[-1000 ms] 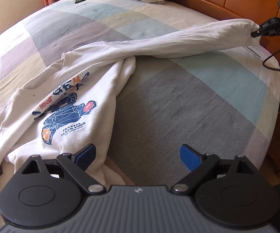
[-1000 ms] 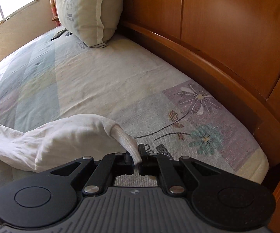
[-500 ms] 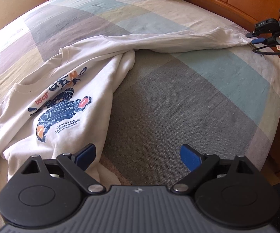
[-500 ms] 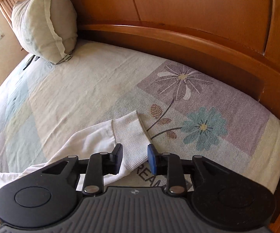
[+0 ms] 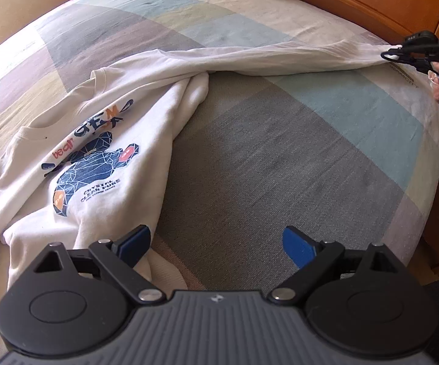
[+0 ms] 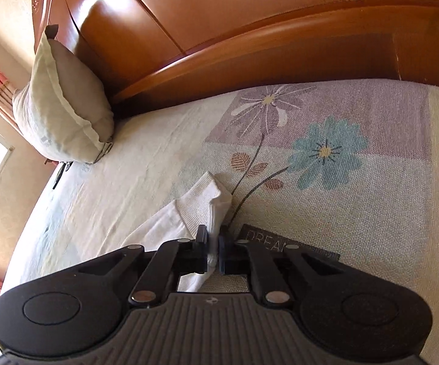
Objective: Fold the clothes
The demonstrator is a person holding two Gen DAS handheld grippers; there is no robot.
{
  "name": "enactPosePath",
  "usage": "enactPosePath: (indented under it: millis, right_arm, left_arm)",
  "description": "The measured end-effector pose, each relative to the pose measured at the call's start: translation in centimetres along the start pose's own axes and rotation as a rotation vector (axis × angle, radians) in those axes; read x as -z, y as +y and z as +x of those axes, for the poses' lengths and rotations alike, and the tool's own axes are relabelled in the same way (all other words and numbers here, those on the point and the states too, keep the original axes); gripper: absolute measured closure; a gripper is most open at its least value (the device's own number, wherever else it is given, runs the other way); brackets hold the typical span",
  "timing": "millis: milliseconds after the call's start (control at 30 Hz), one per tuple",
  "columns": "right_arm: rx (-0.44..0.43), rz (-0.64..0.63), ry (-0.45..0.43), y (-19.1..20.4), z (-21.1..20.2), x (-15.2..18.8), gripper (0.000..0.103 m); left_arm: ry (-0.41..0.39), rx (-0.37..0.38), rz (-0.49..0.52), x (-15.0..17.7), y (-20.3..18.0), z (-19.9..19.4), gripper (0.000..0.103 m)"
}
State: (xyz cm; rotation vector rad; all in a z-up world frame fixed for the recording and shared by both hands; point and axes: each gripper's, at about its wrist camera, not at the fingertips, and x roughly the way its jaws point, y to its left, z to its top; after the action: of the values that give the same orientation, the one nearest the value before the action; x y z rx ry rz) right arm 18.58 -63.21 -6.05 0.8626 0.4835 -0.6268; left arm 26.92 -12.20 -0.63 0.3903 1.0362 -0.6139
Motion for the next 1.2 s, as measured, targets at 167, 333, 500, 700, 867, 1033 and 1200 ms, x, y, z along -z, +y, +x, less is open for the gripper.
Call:
enactPosePath:
  millis: [167, 333, 500, 700, 867, 1033, 1200]
  right_arm:
    - [0.044, -0.067, -0.018, -0.1, -3.7, -0.9, 0.093]
    - [0.264, -0.114, 0.027, -0.4, -4.5, -0.9, 0.084]
    - [0.101, -0.275, -0.016, 4.2, -5.0, 0.1, 0.076]
    - [-0.252, -0.583, 0.131, 15.5, -0.7, 3.8, 0.064]
    - [-0.448, -0.770, 0.297, 24.0, 4.8, 8.6, 0.064]
    - [-0.517, -0.912, 0.399, 29.6, 8.9, 12.7, 0.057]
    - [-0.500, -1.039, 0.478, 31.2, 10.9, 15.7, 0.056]
  left_arm:
    - [-0.011, 0.005, -0.019, -0.2, 0.3, 0.1, 0.009]
    - [-0.031, 0.014, -0.009, -0.6, -0.2, -0.1, 0.009]
    - [-0.020, -0.001, -0.015, -0.6, -0.4, 0.0, 0.009]
    - [-0.024, -0.032, -0.060, 0.0, -0.1, -0.5, 0.009]
    - [-0.012, -0.079, -0.126, 1.4, 0.8, -1.3, 0.009]
    - [0.001, -0.132, -0.221, 3.4, 2.3, -2.0, 0.009]
    - [0.008, -0.166, -0.289, 4.4, 3.3, -2.5, 0.009]
